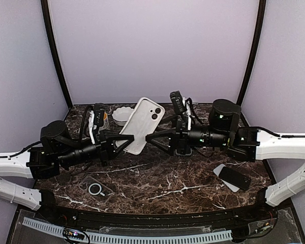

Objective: Put the phone into the phone case
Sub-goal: Pass from the left arm to the right, then place the phone case at the center of the board.

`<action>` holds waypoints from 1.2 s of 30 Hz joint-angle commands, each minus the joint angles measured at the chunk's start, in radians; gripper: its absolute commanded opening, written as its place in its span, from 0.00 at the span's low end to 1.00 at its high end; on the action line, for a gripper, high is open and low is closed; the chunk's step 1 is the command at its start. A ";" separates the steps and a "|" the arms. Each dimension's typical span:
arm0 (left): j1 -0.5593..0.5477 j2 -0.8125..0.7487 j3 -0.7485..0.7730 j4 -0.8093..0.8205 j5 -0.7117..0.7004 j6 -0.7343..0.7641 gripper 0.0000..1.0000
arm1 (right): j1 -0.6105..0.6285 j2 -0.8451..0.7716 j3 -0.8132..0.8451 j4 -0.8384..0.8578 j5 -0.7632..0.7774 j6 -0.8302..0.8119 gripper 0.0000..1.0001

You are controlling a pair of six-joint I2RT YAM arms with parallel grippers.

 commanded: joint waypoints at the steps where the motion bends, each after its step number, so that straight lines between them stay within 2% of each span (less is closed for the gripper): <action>1: 0.000 0.030 -0.010 0.190 0.037 -0.064 0.00 | 0.001 0.059 0.039 0.256 -0.121 0.130 0.60; 5: 0.000 0.035 -0.015 0.201 0.034 -0.057 0.00 | -0.001 0.080 0.061 0.239 -0.133 0.127 0.09; 6: 0.000 0.034 -0.015 0.197 0.034 -0.055 0.00 | -0.003 0.078 0.063 0.228 -0.127 0.127 0.00; 9: 0.000 0.027 -0.015 0.152 0.027 -0.054 0.03 | -0.017 0.059 0.074 0.140 -0.083 0.125 0.00; 10: 0.000 0.019 -0.014 0.135 0.023 -0.052 0.11 | -0.027 0.054 0.086 0.082 -0.068 0.122 0.00; 11: 0.000 0.013 -0.013 0.086 0.009 -0.050 0.32 | -0.040 0.053 0.104 0.010 -0.068 0.113 0.00; 12: 0.000 -0.004 -0.009 0.055 -0.019 -0.042 0.44 | -0.057 0.064 0.137 -0.081 -0.083 0.101 0.00; 13: 0.000 -0.015 -0.006 -0.010 -0.075 -0.037 0.62 | -0.072 0.080 0.177 -0.202 -0.081 0.087 0.00; 15: 0.001 -0.055 0.011 -0.115 -0.201 -0.025 0.77 | -0.099 0.146 0.256 -0.434 -0.058 0.081 0.00; 16: 0.002 -0.083 0.018 -0.156 -0.248 -0.019 0.79 | -0.115 0.175 0.283 -0.532 -0.059 0.085 0.00; 18: 0.010 -0.112 0.051 -0.326 -0.444 -0.015 0.81 | -0.142 0.227 0.295 -0.651 -0.107 0.105 0.00; 20: 0.028 -0.123 0.095 -0.491 -0.568 -0.042 0.82 | -0.155 0.261 0.247 -0.662 -0.182 0.150 0.00; 22: 0.063 -0.122 0.137 -0.618 -0.615 -0.089 0.82 | -0.157 0.291 0.188 -0.634 -0.247 0.190 0.00; 26: 0.157 -0.121 0.160 -0.706 -0.527 -0.153 0.83 | -0.159 0.340 0.071 -0.525 -0.303 0.286 0.00; 31: 0.175 -0.059 0.141 -0.684 -0.444 -0.147 0.86 | -0.159 0.405 -0.014 -0.433 -0.320 0.350 0.00; 36: 0.201 0.047 0.211 -0.731 -0.410 -0.117 0.87 | -0.164 0.444 -0.049 -0.413 -0.307 0.362 0.00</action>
